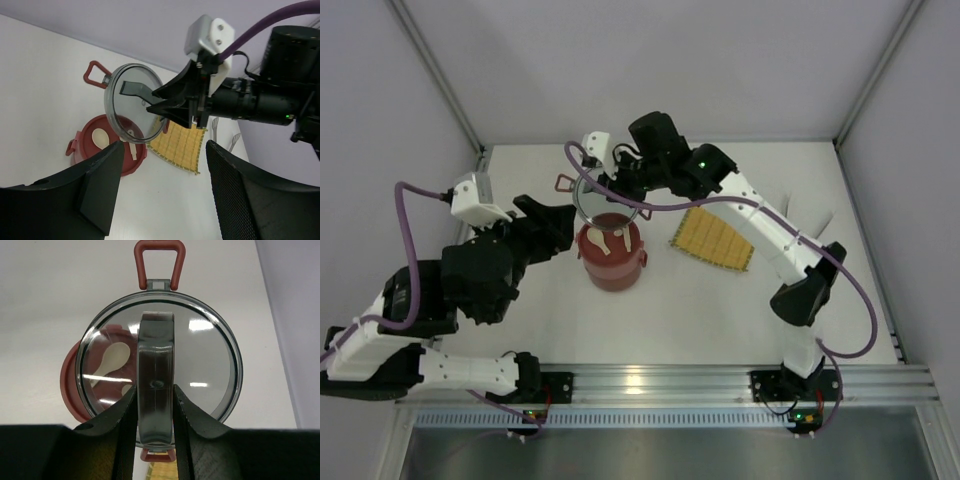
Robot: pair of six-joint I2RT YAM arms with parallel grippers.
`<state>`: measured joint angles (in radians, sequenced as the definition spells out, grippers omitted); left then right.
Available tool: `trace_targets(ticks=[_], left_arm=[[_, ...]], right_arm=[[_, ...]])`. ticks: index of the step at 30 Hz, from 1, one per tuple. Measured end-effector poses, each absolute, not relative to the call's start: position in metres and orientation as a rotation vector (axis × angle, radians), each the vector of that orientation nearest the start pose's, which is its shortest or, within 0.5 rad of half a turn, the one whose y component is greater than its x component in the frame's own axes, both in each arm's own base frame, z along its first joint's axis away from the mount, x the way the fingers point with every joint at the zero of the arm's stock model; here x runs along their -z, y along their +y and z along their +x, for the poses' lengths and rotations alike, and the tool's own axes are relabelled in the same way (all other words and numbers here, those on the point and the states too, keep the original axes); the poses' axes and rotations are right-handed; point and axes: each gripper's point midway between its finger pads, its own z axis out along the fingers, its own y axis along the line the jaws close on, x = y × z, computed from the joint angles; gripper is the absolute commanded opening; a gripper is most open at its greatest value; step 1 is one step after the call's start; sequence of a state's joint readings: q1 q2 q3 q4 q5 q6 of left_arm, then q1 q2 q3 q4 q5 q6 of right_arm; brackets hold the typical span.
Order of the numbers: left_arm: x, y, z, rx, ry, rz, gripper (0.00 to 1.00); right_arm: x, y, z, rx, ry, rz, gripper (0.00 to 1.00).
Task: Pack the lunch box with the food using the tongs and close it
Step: Place the box lid in the packing box.
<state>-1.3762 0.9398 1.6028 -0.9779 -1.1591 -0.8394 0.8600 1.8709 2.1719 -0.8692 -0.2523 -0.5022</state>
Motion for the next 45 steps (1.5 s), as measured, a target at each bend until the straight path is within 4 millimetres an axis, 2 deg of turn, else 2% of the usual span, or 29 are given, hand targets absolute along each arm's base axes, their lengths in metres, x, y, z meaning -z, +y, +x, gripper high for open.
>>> trace_targets(ticks=[4, 9, 16, 25, 30, 41, 45], left_arm=[[-0.460, -0.138, 0.178, 0.590, 1.682, -0.307, 0.71], [-0.471, -0.133, 0.177, 0.606, 1.666, -0.307, 0.72], [-0.471, -0.133, 0.177, 0.594, 1.666, -0.293, 0.72], [-0.471, -0.133, 0.177, 0.593, 1.666, -0.292, 0.72], [-0.470, -0.133, 0.177, 0.592, 1.666, -0.291, 0.72], [-0.470, -0.127, 0.176, 0.608, 1.661, -0.299, 0.72], [-0.469, -0.126, 0.176, 0.610, 1.660, -0.300, 0.72]], right_arm=[[-0.315, 0.411, 0.310, -0.527, 1.591, -1.530, 0.02], [-0.297, 0.415, 0.304, -0.570, 1.632, -1.570, 0.03], [-0.291, 0.415, 0.298, -0.586, 1.661, -1.581, 0.05], [-0.282, 0.426, 0.285, -0.596, 1.712, -1.571, 0.04], [-0.274, 0.425, 0.290, -0.572, 1.780, -1.524, 0.05], [-0.271, 0.425, 0.291, -0.531, 1.831, -1.474, 0.06], [-0.261, 0.428, 0.291, -0.522, 1.849, -1.487, 0.06]])
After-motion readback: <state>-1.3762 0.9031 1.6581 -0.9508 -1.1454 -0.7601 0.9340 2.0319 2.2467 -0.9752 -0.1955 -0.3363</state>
